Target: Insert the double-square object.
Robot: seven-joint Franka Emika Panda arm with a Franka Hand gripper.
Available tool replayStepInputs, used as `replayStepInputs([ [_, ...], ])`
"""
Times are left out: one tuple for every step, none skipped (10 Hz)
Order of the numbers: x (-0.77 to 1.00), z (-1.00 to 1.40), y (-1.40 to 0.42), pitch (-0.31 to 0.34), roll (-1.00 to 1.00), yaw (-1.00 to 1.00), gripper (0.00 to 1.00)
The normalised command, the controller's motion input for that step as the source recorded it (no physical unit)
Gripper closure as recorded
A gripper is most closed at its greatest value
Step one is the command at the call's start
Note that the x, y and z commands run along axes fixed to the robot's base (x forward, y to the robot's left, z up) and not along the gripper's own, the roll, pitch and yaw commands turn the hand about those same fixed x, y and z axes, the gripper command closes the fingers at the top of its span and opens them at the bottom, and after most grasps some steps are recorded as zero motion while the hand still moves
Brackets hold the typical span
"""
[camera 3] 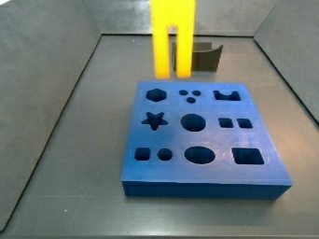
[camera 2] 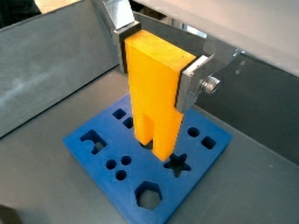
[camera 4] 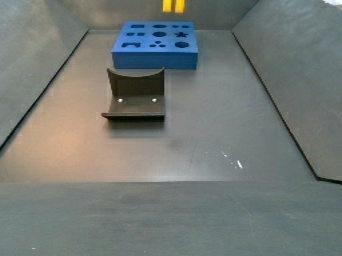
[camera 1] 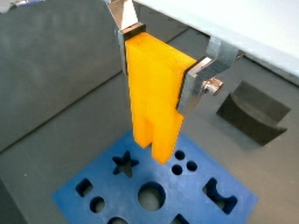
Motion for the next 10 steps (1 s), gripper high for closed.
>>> replayStepInputs([
  [0.99,-0.26,-0.21,0.161,0.23,0.00,1.00],
  [0.92,-0.03,-0.18,0.206,0.32,0.00,1.00],
  [0.93,0.00,-0.20,0.196,0.31,0.00,1.00],
  [1.00,-0.01,-0.28,0.100,0.21,0.00,1.00],
  [1.00,-0.02,-0.28,0.091,0.21,0.00,1.00],
  [1.00,-0.03,-0.27,0.077,0.20,0.00,1.00],
  [1.00,-0.20,-0.20,0.000,0.07,0.00,1.00],
  [0.95,-0.44,-0.04,-0.039,-0.04,-0.17,1.00],
  [0.84,-0.65,0.00,-0.040,-0.13,-0.16,1.00],
  [0.88,-0.60,0.00,0.064,-0.10,-0.04,1.00],
])
